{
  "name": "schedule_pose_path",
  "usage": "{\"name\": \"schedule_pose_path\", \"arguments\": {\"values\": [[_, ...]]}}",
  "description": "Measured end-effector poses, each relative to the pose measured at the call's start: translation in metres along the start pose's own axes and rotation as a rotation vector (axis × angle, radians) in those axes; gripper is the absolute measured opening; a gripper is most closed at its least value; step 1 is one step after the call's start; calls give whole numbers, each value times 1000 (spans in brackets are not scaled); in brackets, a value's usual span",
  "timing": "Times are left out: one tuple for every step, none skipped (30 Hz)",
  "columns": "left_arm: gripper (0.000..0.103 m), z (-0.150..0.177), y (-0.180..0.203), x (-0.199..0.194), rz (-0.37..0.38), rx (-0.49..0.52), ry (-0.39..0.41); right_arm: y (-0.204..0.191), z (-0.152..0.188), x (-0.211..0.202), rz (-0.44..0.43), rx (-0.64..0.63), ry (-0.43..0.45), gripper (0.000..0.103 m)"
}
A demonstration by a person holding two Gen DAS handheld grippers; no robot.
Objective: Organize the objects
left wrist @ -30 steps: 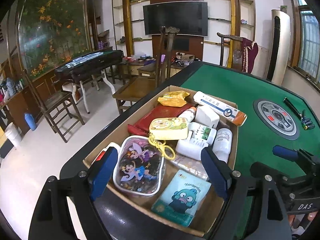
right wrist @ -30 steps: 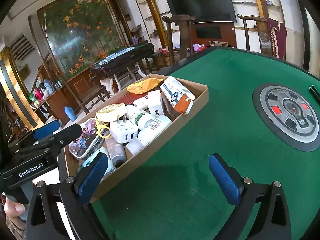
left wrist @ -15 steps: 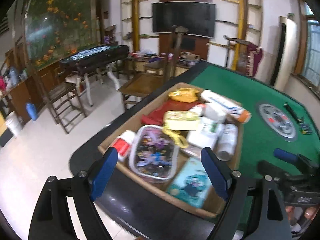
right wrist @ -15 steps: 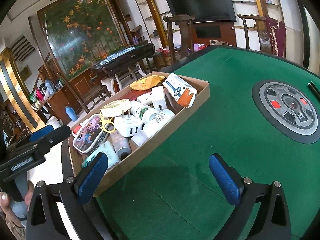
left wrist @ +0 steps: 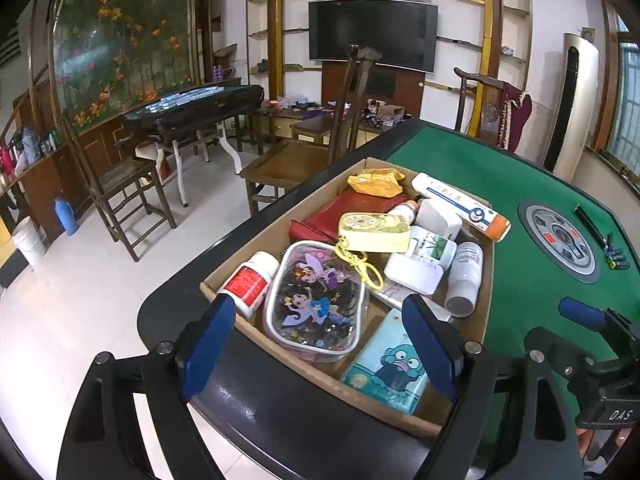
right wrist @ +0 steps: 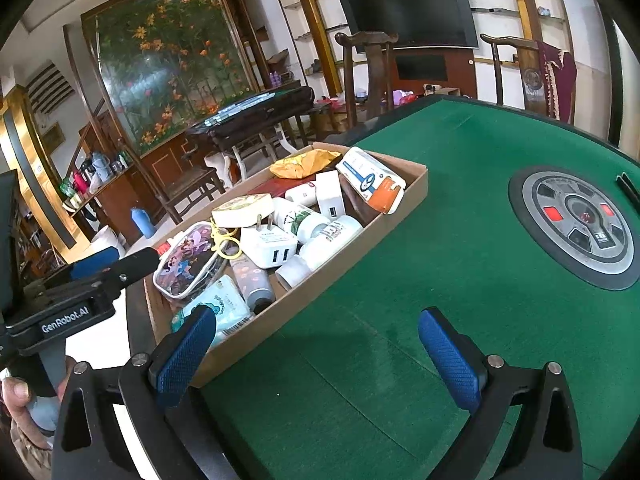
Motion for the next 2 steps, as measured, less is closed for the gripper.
{"name": "schedule_pose_path", "arguments": {"values": [[85,0,3,0,8,11,-1,1,1,-3,0,2,2,103],[85,0,6,-1,15,21,-2,3,1,-6,0,7,1,103]]}}
Point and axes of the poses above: each gripper's, at about its wrist camera, not at the fingertips, and x roughly the way its jaws point, y to its right, z to its underside, the point moved 5 cm from there along x, roughly the way its jaws point, and after that the axes turned 1 degree about -z, right-handed, at the moved point
